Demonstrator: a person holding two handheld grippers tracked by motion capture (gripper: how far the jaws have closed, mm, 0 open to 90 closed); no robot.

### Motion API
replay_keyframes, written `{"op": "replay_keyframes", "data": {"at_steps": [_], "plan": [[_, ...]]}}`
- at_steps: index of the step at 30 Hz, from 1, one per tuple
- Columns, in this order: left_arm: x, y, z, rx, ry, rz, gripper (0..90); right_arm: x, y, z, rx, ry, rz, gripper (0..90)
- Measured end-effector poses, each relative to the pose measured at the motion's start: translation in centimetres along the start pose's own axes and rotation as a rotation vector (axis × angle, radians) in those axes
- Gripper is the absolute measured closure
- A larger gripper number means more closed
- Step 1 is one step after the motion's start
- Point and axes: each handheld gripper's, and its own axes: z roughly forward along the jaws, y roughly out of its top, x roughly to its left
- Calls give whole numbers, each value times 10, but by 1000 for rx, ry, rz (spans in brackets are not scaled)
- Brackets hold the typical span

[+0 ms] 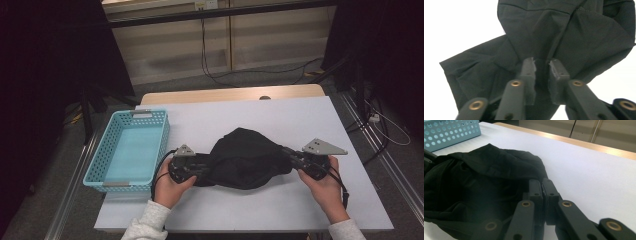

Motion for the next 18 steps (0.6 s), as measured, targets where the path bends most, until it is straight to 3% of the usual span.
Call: {"op": "replay_keyframes", "data": {"at_steps": [2, 5, 18], "plan": [[0, 2, -3, 6, 0, -24, 843, 0, 0, 0, -4, 1, 5, 877], [3, 5, -13, -22, 10, -52, 890, -1, 1, -1, -6, 1, 3, 877], [17, 11, -46, -105, 27, -97, 900, 12, 8, 1, -13, 42, -33, 876]]}}
